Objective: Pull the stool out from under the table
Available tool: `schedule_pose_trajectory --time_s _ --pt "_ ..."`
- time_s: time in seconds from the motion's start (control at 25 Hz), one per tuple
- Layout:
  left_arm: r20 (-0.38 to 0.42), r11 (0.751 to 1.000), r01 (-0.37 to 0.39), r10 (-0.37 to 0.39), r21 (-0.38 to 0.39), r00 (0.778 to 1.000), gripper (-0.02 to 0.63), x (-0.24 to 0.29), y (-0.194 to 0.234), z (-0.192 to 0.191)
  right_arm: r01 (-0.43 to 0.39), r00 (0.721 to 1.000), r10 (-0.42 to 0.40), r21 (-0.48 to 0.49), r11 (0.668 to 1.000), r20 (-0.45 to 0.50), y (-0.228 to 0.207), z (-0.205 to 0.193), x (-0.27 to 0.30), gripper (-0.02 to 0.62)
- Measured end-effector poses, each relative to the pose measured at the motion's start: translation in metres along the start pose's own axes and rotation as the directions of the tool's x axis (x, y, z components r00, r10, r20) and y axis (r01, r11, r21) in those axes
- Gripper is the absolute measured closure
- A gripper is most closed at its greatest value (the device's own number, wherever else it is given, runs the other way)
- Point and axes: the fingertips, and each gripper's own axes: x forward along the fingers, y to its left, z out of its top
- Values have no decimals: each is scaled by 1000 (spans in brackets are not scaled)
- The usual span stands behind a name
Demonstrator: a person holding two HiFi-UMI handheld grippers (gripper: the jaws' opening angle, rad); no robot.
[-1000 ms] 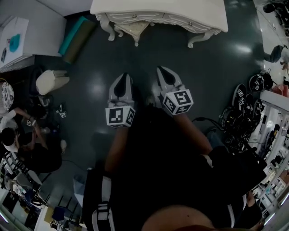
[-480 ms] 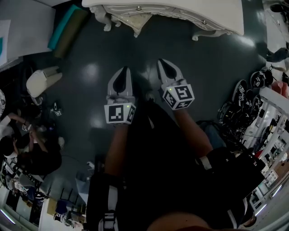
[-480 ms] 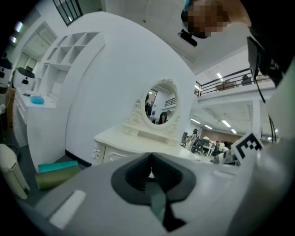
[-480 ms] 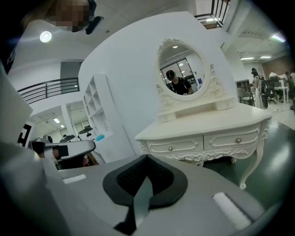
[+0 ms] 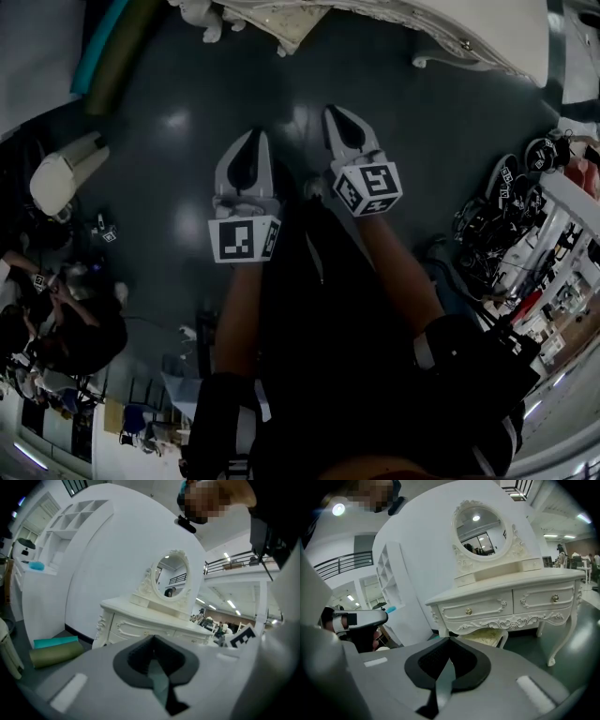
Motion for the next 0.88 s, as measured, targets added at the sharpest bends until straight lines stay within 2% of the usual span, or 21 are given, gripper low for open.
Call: schedule_pose_trajectory --time_s 0.2,0.36,0.56,0.88 --pt "-27 1000 11 -12 -16 1000 597 22 25 -34 20 1000 -20 -1 1000 -22 -19 -34 46 594" --pt "-50 998 41 -43 -39 998 598 39 42 -60 51 998 -51 5 999 -36 -36 -64 80 569" --pt "-37 999 35 -36 -26 999 597 49 58 -81 70 996 -70 15 997 -55 -52 -102 113 535" --pt "-6 999 39 -39 -24 999 597 75 76 -119 98 992 -95 28 995 -85 -90 -170 167 446"
